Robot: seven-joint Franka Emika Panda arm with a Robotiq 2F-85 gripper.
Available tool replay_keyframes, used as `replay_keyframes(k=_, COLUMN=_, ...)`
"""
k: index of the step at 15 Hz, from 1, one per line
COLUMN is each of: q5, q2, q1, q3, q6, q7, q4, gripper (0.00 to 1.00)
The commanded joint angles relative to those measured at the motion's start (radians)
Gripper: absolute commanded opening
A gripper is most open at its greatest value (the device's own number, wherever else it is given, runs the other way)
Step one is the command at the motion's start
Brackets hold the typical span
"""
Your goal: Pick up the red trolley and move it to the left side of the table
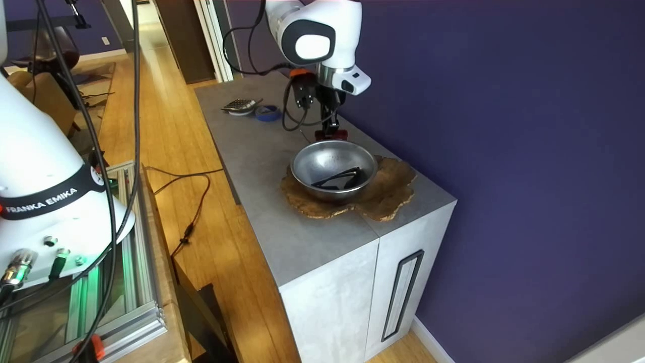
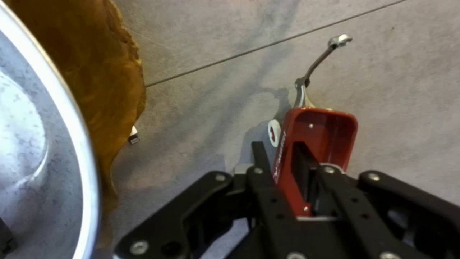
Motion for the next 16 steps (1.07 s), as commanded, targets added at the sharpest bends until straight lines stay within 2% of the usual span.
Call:
replay_keyframes(k=1, q5=-0.001, q2=0.031, q1=-0.002, q3=0.0, q6=-0.025, q7=0.029, q4=0.042, gripper=0.17)
replay_keyframes(k=2, q5=-0.001, q2=0.036, q1=-0.002, q3=0.0, q6=-0.027, q7=0.03, q4=0.045, gripper=0.17)
replay_keyframes(k=3, q5=-0.002, q2=0.038, q1=-0.001, q3=0.001, q6=-0.029, q7=0.031, q4=0.047, gripper=0.02)
replay_keyframes(k=10, q5=-0.001, q2=0.036, q1=-0.004, q3=0.008, q6=-0.047, q7=0.021, q4=0.057, gripper=0.01)
replay_keyframes(k=16, q5=-0.054, q2=-0.111, q1=0.031, q3=0.049, q6=-0.024, q7=-0.09, q4=-0.049, gripper=0.01)
